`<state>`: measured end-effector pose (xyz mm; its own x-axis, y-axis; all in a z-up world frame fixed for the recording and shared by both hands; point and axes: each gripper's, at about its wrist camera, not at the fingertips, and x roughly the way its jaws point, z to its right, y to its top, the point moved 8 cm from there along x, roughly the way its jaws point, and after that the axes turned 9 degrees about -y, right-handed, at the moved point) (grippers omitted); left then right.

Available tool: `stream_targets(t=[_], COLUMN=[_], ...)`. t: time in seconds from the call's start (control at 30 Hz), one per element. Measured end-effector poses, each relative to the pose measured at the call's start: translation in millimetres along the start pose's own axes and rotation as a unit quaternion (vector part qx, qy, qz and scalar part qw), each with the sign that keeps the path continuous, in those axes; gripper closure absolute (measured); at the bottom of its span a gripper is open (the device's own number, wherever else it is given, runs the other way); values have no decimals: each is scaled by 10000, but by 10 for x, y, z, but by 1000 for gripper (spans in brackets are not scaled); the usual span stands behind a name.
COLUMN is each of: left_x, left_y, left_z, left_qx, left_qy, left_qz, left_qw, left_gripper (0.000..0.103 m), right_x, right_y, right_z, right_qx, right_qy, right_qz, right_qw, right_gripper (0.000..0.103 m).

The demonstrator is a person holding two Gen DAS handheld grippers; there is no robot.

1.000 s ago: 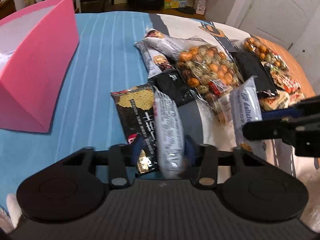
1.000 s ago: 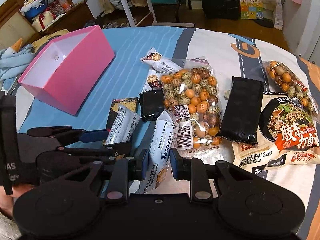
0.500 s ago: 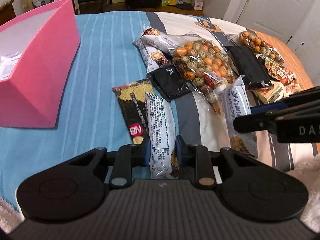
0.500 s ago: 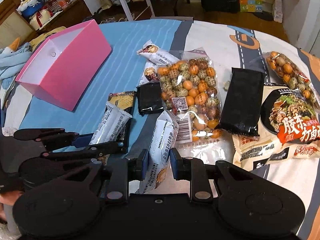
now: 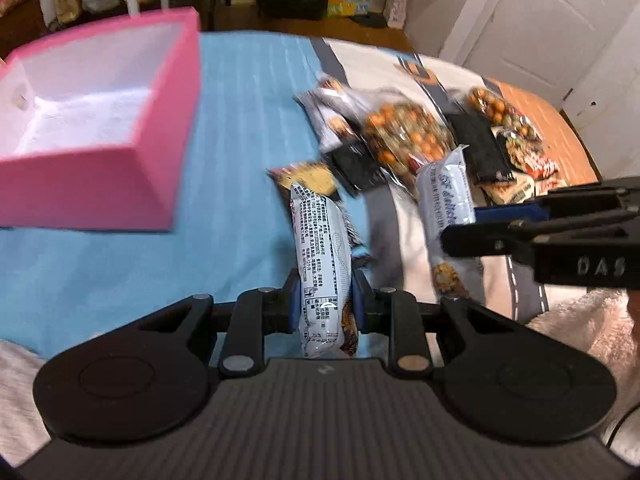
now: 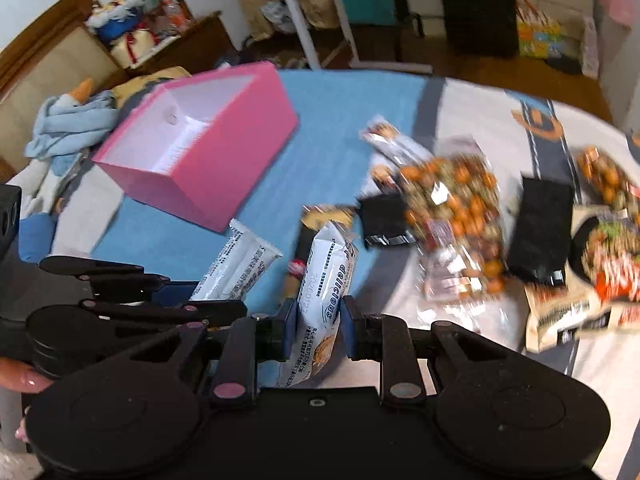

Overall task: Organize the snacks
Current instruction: 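Carry both white wafer packets over the pink box and lower them inside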

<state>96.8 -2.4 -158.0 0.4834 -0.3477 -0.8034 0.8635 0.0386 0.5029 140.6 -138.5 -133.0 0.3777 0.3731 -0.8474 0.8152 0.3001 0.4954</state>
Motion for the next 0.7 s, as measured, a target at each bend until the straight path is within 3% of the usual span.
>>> stream_targets(t=[0.07, 0.2, 0.37, 0.57, 0.7], left_x=[-253, -741, -1076, -936, -671], left_y=[63, 226, 524, 934, 1147], left_z=[-49, -239, -580, -1232, -1712], left_qx=[133, -25, 0, 60, -319], left_qy=[139, -86, 273, 886, 805], left_qz=[182, 395, 670, 756, 841], left_qw=[9996, 9992, 9974, 9932, 9927], left_gripper=[79, 79, 79, 79, 79], right_x=[-55, -127, 9, 416, 725], right_y=[120, 430, 873, 1344, 1588], right_z=[-149, -539, -925, -1200, -1328], right_qx=[-171, -754, -843, -839, -1001], right_qy=[127, 252, 629, 824, 697], right_qz=[-54, 19, 201, 523, 819], right_qw=[9998, 9968, 9942, 9917, 9892], right_gripper=[75, 75, 75, 75, 75])
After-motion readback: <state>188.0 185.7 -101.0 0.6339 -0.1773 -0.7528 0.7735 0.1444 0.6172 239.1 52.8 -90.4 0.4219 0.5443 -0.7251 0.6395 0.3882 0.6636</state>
